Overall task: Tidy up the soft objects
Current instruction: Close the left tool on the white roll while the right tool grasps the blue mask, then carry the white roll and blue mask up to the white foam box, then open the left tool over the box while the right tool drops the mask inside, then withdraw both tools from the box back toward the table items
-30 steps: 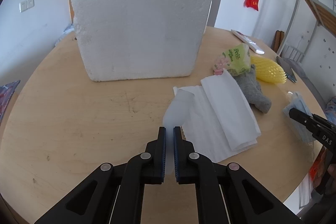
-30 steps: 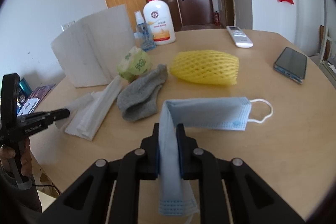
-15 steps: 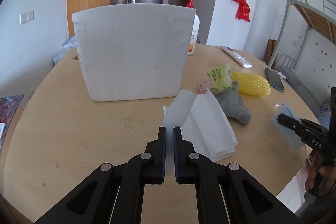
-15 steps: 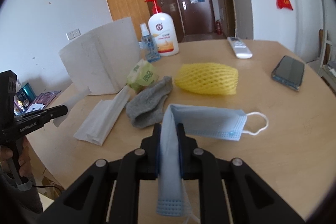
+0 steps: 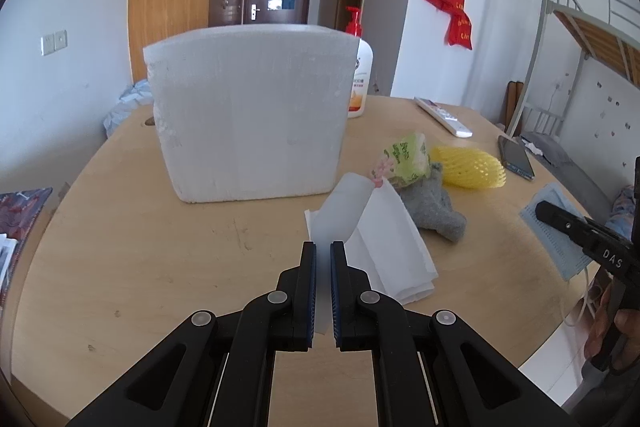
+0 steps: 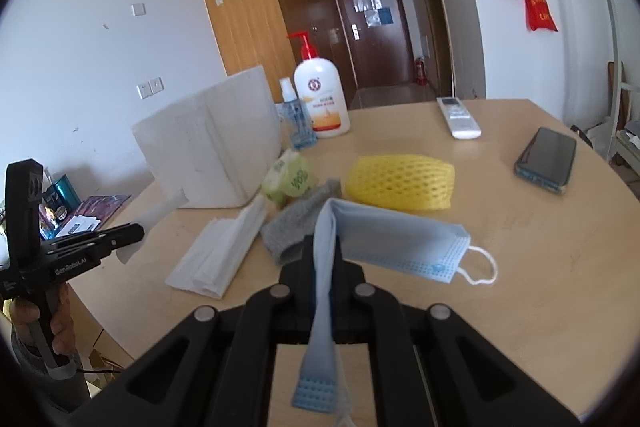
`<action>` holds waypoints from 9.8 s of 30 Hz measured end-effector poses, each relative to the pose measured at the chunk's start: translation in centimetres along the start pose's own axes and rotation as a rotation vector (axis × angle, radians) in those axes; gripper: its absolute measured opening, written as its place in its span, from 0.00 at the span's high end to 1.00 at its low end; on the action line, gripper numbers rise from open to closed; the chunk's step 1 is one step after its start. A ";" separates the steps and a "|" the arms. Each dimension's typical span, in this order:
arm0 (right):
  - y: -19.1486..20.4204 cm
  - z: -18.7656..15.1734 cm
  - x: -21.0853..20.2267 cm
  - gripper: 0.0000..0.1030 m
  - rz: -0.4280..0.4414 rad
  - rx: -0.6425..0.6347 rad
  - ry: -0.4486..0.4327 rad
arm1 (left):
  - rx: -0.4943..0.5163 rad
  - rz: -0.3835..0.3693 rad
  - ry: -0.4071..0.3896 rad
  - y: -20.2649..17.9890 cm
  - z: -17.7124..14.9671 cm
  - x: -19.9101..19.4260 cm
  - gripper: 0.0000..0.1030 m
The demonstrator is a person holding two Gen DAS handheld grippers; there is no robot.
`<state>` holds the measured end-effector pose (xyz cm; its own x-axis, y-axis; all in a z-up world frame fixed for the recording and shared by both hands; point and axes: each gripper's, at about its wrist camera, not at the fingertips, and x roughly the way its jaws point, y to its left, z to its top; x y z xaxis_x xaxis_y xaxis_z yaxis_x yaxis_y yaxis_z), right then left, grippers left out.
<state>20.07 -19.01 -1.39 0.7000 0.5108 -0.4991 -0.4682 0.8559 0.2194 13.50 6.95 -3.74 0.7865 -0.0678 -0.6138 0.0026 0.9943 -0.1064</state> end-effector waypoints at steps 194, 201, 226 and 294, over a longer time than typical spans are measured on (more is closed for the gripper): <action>18.2 19.3 16.1 0.93 0.228 -0.327 -0.054 | -0.095 0.355 -0.273 10.9 17.5 1.2 0.34; 18.1 19.3 16.1 0.50 0.219 -0.321 -0.044 | -0.100 0.359 -0.273 11.1 17.4 1.0 0.34; 17.4 18.6 17.7 0.30 0.189 -0.281 0.127 | -0.127 0.384 -0.303 11.2 17.1 -1.4 0.34; 9.5 10.4 -3.8 0.01 0.149 -0.175 -0.336 | -0.074 0.251 -0.485 -0.5 7.9 -11.0 0.00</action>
<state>18.54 -12.03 11.27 0.7414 0.6506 -0.1647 -0.6421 0.7590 0.1077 9.75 7.82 9.21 0.9518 0.2340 -0.1984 -0.2516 0.9654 -0.0681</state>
